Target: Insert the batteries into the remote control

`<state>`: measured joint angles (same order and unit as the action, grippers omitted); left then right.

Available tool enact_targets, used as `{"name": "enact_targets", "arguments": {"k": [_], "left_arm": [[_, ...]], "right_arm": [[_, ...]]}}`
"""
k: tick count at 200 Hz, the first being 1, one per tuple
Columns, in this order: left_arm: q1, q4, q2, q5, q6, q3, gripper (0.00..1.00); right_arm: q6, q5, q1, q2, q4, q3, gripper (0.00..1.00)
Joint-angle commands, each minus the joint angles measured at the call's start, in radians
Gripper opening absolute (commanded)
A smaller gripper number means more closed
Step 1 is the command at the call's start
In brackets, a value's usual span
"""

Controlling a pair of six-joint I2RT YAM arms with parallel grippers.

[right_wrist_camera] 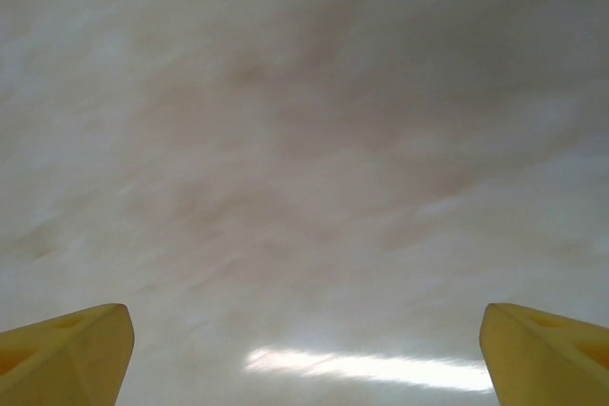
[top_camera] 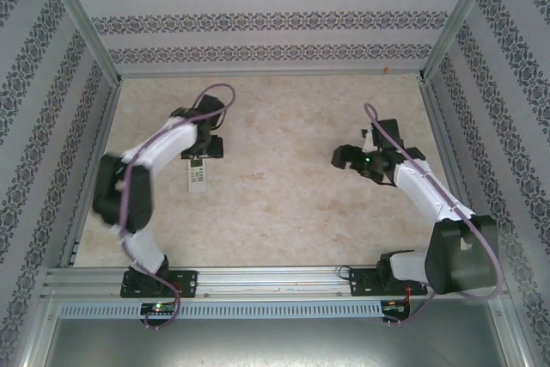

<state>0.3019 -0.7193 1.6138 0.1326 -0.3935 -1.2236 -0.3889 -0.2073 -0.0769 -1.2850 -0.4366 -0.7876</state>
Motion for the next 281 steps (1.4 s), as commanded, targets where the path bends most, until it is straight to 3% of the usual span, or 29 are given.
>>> {"name": "enact_targets", "arguments": {"k": [1, 11, 34, 50, 61, 69, 86, 99, 110, 119, 132, 146, 154, 161, 170, 195, 281], "left_arm": [[0.005, 0.446, -0.300, -0.033, 0.128, 0.276, 0.88], [-0.001, 0.538, -0.422, 0.011, 0.174, 0.393, 1.00], [-0.016, 0.707, -0.614, 0.132, 0.287, 0.626, 1.00], [-0.073, 0.816, -0.656, 0.086, 0.364, 0.728, 1.00], [-0.134, 0.870, -0.630, 0.020, 0.372, 0.761, 1.00], [-0.173, 0.950, -0.597, -0.026, 0.376, 0.794, 1.00], [-0.263, 1.235, -0.507, -0.113, 0.346, 0.890, 1.00], [-0.300, 1.448, -0.388, -0.145, 0.330, 0.923, 1.00], [-0.315, 1.531, -0.273, -0.208, 0.364, 0.902, 1.00], [-0.321, 1.552, -0.186, -0.252, 0.400, 0.857, 1.00], [-0.335, 1.564, -0.074, -0.245, 0.387, 0.808, 1.00], [-0.340, 1.695, -0.017, -0.221, 0.370, 0.849, 1.00], [-0.347, 1.650, -0.047, -0.203, 0.350, 0.853, 1.00], [-0.355, 1.733, -0.037, -0.192, 0.336, 0.883, 1.00], [-0.364, 1.812, -0.016, -0.196, 0.328, 0.907, 1.00], [-0.349, 1.748, -0.025, -0.145, 0.336, 0.884, 1.00], [-0.346, 1.704, -0.028, -0.183, 0.350, 0.862, 1.00]], "right_arm": [[0.139, 0.226, 0.058, 0.018, 0.240, 0.086, 0.96], [0.177, 0.254, 0.078, 0.000, 0.291, 0.080, 0.96], [0.279, 0.245, 0.079, -0.022, 0.547, 0.152, 0.98], [0.338, 0.233, 0.077, -0.065, 0.789, 0.237, 0.98], [0.345, 0.265, 0.077, -0.120, 0.937, 0.268, 0.98], [0.349, 0.266, 0.075, -0.136, 0.937, 0.245, 0.98], [0.374, 0.264, 0.044, -0.218, 1.038, 0.241, 0.98], [0.377, 0.285, 0.034, -0.191, 1.045, 0.270, 0.98], [0.351, 0.275, 0.056, -0.196, 1.239, 0.379, 0.98], [0.334, 0.351, 0.047, -0.268, 1.483, 0.437, 0.98], [0.337, 0.396, 0.029, -0.201, 1.281, 0.398, 0.98], [0.344, 0.390, 0.032, -0.253, 1.441, 0.433, 0.98], [0.345, 0.392, 0.029, -0.232, 1.384, 0.423, 0.98], [0.340, 0.383, 0.032, -0.211, 1.316, 0.407, 0.98], [0.344, 0.364, 0.038, -0.226, 1.354, 0.412, 0.98], [0.347, 0.363, 0.037, -0.222, 1.345, 0.411, 0.98], [0.356, 0.290, 0.051, -0.226, 1.325, 0.400, 0.98]]}}
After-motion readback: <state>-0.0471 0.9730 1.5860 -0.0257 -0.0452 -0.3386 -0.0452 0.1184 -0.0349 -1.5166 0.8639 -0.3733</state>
